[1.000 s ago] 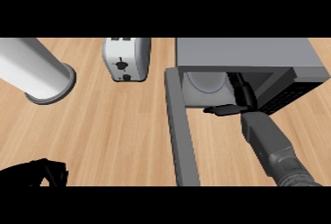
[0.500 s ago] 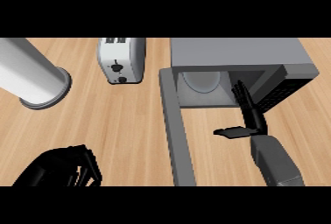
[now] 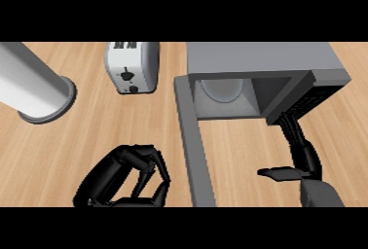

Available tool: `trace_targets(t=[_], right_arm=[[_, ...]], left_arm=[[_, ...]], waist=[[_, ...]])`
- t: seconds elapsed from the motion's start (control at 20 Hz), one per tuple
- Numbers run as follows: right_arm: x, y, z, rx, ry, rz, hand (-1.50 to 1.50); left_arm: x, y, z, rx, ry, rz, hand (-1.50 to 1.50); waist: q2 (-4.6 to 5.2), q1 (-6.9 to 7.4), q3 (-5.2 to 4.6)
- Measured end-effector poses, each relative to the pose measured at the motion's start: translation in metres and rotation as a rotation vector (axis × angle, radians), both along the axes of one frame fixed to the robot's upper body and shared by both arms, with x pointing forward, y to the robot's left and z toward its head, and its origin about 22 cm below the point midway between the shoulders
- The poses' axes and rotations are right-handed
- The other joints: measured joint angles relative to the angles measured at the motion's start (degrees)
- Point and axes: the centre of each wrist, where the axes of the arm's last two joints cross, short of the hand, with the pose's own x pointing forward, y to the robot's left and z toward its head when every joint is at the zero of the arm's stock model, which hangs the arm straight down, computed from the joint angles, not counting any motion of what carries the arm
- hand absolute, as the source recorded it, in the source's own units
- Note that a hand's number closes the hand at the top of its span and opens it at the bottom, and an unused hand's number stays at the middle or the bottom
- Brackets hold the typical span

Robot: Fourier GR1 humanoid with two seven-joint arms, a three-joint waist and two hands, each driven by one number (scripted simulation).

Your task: Pick up the milk, place it into the microwave and close the microwave

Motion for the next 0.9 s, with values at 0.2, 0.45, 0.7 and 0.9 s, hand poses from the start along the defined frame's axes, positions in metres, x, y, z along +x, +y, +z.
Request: trace_targets(t=[0.2,0.45,0.7,0.9], right_arm=[[-0.029,-0.018,0.005,-0.015,-0.011,-0.014,-1.5],[-0.046,-0.037,0.029,-0.053,-0.058,0.004,-1.5],[-0.061,-0.045,0.055,-0.045,-0.098,0.049,-1.5],[-0.063,-0.041,0.076,-0.002,-0.135,0.091,-1.5]], left_arm=[[0.015,-0.027,-0.021,0.073,0.019,-0.059,1.5],[0.028,-0.058,-0.058,0.142,0.033,-0.082,1.5],[0.037,-0.081,-0.094,0.173,-0.008,-0.057,1.5],[0.038,-0.094,-0.117,0.153,-0.046,-0.011,1.5]], waist=[[0.1,-0.23,-0.04],[0.23,-0.36,-0.06],[0.39,-0.86,-0.09],[0.64,-1.71,-0.14]])
